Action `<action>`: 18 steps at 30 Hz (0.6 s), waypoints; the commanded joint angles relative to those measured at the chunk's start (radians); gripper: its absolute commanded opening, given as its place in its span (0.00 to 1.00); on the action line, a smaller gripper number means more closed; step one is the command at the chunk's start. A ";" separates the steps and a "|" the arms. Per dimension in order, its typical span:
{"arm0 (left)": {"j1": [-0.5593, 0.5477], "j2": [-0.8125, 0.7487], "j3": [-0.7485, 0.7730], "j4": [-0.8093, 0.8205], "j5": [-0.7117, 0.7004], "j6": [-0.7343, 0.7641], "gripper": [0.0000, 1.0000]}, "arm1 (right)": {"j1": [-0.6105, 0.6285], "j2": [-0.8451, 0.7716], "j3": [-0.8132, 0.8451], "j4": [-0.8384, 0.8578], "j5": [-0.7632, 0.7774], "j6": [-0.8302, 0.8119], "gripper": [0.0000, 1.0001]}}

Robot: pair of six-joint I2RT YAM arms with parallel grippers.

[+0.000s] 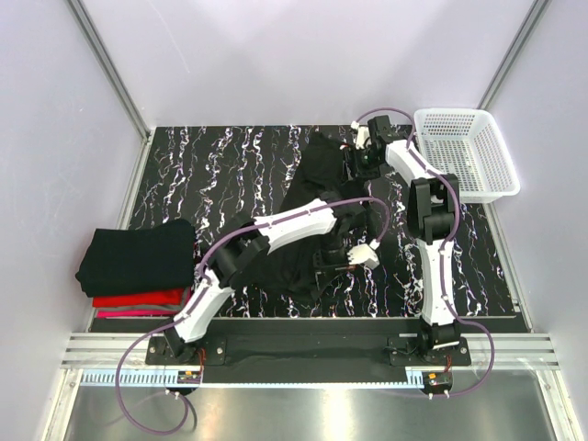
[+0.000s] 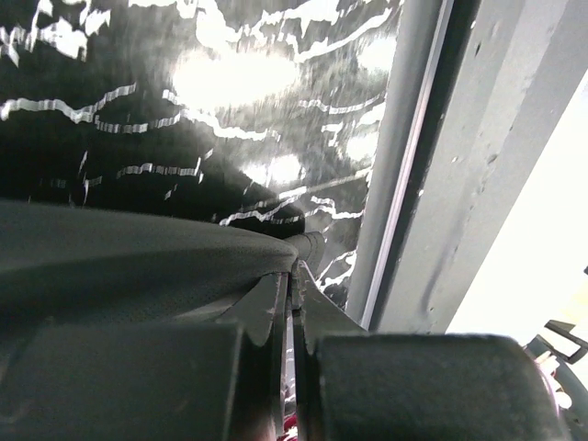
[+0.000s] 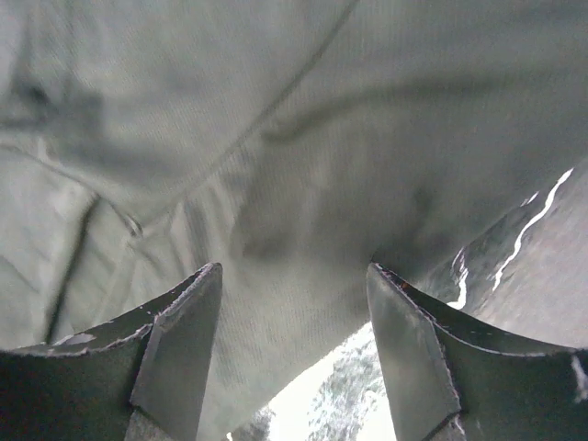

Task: Fold and stack the t-shirts
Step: Fold the tshirt

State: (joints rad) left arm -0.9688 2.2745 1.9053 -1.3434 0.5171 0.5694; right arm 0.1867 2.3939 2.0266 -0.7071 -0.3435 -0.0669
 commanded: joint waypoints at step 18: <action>-0.039 0.215 0.340 -0.074 0.058 -0.026 0.06 | -0.009 0.307 0.394 0.023 -0.138 0.151 0.76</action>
State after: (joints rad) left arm -0.9997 2.4821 2.1963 -1.3392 0.5346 0.5507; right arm 0.1818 2.6194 2.3711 -0.6933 -0.4618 0.0299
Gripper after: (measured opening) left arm 0.053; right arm 0.753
